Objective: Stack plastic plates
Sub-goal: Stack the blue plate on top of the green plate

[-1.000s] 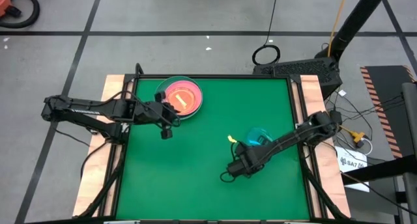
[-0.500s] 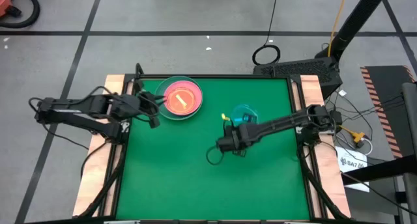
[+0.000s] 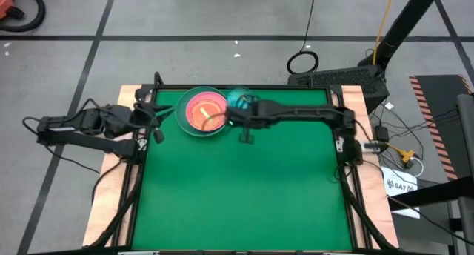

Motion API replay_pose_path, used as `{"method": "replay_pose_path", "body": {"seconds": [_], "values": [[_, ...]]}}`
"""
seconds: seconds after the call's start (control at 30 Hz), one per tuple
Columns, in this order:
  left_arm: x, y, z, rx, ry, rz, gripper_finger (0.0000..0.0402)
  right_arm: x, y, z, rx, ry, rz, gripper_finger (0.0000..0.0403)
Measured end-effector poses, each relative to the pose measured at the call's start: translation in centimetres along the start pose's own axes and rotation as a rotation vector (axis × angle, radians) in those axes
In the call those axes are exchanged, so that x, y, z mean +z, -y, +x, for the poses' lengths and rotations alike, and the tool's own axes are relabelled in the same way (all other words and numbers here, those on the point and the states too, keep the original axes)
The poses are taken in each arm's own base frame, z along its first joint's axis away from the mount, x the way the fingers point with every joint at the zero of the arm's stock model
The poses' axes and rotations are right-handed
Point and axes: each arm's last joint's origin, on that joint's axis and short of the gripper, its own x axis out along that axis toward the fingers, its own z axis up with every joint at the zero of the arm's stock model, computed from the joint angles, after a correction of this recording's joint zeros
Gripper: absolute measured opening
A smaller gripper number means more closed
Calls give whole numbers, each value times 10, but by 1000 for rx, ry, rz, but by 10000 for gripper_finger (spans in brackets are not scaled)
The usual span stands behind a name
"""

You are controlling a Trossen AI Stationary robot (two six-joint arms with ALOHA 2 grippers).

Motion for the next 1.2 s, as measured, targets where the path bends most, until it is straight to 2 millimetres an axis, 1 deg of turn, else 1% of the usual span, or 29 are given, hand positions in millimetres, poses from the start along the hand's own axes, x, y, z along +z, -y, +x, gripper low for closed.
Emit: {"method": "replay_pose_path", "body": {"seconds": [0.17, 0.27, 0.4, 0.47, 0.57, 0.77, 0.83, 0.97, 1.2], "values": [[-13, -1, -3, -2, -39, 6, 74, 37, 14, 23, -24, 47, -129, 0], [-15, -3, -7, -1, -21, -18, 74, 55, 13, 38, -35, 65, -241, 0], [-17, -6, -11, 0, -13, -59, 74, 69, 8, 56, -53, 65, -438, 0], [-18, -6, -12, -1, -23, -69, 74, 71, 4, 65, -71, 61, -514, 0], [-19, -6, -12, -1, -35, -77, 74, 72, -3, 74, -43, 57, -628, 0], [-21, -6, -12, -2, -46, -82, 74, 73, -15, 77, -35, 60, -788, 0], [-21, -6, -12, -3, -46, -83, 74, 73, -18, 77, -8, 73, -828, 0], [-21, -6, -12, -3, -48, -82, 74, 74, -20, 78, 50, 116, -852, 0], [-21, -6, -12, -3, -50, -82, 74, 78, -18, 79, 32, 147, -826, 0]]}}
